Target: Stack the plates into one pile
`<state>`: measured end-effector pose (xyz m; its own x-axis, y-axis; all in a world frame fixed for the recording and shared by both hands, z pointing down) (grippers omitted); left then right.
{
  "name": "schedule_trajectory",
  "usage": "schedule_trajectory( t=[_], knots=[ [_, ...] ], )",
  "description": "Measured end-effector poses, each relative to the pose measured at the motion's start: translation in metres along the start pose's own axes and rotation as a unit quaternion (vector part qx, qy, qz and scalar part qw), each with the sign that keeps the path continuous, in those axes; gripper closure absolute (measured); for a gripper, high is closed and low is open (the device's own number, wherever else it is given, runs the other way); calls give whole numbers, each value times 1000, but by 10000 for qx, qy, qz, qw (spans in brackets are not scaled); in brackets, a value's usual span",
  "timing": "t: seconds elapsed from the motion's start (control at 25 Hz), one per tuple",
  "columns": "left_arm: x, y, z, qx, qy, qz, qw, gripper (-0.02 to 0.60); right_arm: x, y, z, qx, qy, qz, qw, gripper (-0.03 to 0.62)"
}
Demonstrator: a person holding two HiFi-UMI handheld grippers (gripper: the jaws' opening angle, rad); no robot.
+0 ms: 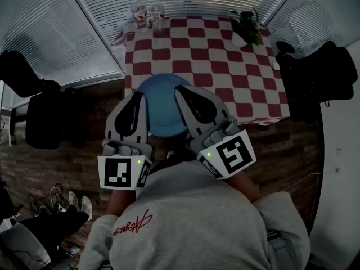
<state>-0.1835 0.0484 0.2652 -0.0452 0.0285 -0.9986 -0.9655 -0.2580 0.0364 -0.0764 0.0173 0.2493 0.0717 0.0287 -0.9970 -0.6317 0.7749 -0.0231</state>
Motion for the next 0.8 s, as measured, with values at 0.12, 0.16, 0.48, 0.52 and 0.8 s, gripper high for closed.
schedule_trajectory(
  t=[0.12,0.16,0.48,0.52,0.8],
  knots=[
    [-1,-1,0,-15,-6,38,10000,545,1,0,2,-12,-25,18,10000,585],
    [0,-2,0,-17,-16,35,10000,545,0,0,3,-16,-27,28,10000,583],
    [2,-4,1,-33,-44,24,10000,545,-3,-1,3,-4,43,49,10000,583],
    [1,-4,1,-30,-36,30,10000,545,-3,-1,3,-2,49,43,10000,583],
    [0,-2,0,-9,-8,39,10000,545,-1,0,2,29,56,72,10000,583]
  ],
)
Point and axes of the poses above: the fingertips, and each gripper's own axes: z backward along the fingers, y to its left, x out of its top, the point moved 3 cm from there along z, backward along the fingers, and after that the axes turned 5 degrees about -x, right-handed, at the moved point
